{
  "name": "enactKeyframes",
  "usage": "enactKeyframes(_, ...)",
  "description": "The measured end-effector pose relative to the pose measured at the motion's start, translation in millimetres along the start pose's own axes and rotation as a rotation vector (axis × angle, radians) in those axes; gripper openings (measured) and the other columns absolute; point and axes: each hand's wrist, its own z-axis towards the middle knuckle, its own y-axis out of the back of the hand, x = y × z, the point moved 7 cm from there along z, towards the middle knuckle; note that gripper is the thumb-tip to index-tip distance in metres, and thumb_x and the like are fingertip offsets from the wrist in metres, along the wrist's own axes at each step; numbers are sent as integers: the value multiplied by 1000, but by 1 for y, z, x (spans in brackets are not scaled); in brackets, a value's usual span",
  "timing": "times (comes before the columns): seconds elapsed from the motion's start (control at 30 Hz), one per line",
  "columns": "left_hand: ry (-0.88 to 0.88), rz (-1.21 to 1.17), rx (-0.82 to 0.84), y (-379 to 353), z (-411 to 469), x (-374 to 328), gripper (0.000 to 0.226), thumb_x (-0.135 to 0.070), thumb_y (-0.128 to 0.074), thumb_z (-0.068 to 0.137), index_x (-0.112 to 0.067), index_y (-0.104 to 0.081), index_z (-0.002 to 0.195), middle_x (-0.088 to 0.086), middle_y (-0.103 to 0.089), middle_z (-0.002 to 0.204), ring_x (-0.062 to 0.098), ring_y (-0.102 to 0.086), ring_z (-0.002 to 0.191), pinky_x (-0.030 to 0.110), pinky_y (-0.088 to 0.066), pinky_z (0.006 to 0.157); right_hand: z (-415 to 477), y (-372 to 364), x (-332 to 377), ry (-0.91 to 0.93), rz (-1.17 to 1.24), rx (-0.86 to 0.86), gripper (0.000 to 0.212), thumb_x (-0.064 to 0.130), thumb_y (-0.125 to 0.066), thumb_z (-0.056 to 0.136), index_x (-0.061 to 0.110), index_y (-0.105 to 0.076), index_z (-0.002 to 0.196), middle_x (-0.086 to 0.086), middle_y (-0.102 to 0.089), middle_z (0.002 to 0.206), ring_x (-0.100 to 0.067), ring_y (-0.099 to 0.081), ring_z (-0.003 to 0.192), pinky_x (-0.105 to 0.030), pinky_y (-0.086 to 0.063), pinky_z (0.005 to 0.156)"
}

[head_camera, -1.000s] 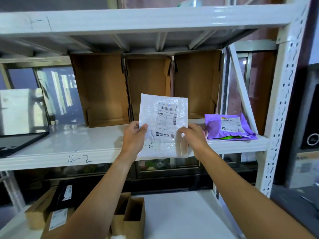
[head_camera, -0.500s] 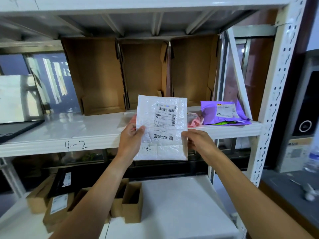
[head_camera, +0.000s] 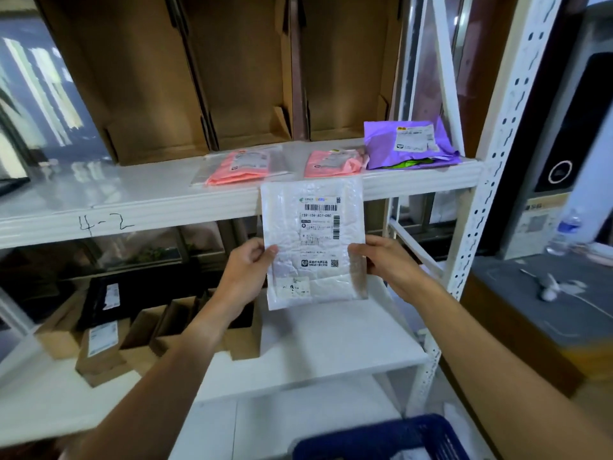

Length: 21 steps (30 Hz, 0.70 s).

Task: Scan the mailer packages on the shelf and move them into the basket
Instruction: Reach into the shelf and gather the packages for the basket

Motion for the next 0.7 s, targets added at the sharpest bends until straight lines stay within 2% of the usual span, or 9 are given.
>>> enactKeyframes(0.13,52,26,29,-14,-9,25,11,-15,-59,100,-13,-70,97,1,-76,94,8,-72,82,19,-54,69,-14,9,-32,-77,4,-17,20,12,-60,96,13,-74,111,-1,-77,105,-21,-71,98,-30,-53,83)
enactKeyframes(0.27,132,80,71,-29,-19,57,14,-17,-63,98,-19,-72,88,-2,-77,88,13,-71,84,38,-56,83,-28,15,-69,-149,-22,-22,17,9,-59,95,16,-75,93,2,-76,87,-16,-70,82,-31,-52,79)
enactKeyframes(0.4,178,98,116,-45,-32,81,16,-16,-61,99,-23,-72,90,-12,-76,89,7,-72,85,28,-57,83,-36,23,-101,-212,-46,-38,17,5,-59,92,11,-72,82,-3,-72,78,-20,-66,77,-34,-53,77)
enactKeyframes(0.47,204,103,137,-55,-40,92,16,-14,-60,99,-23,-72,92,-14,-75,87,3,-72,81,20,-57,78,-41,27,-119,-249,-52,-46,13,5,-59,90,3,-72,88,-9,-71,82,-24,-64,78,-37,-53,79)
enactKeyframes(0.57,277,120,155,-65,-48,115,14,-15,-62,99,-18,-71,89,-5,-76,88,12,-72,81,23,-59,74,-51,32,-144,-301,-47,-55,19,3,-58,89,-11,-67,98,-20,-66,85,-30,-61,76,-39,-53,75)
enactKeyframes(0.63,315,136,182,-74,-53,131,13,-16,-61,99,-12,-72,93,4,-76,93,20,-72,85,29,-60,77,-58,35,-160,-333,-51,-41,15,2,-57,89,-9,-67,92,-21,-64,80,-30,-60,72,-40,-51,71)
enactKeyframes(0.7,348,155,200,-84,-59,146,14,-16,-61,99,-8,-72,97,6,-75,95,18,-71,82,23,-58,70,-67,39,-175,-368,-51,-28,13,2,-56,89,-4,-66,86,-22,-62,75,-30,-58,69,-39,-50,69)
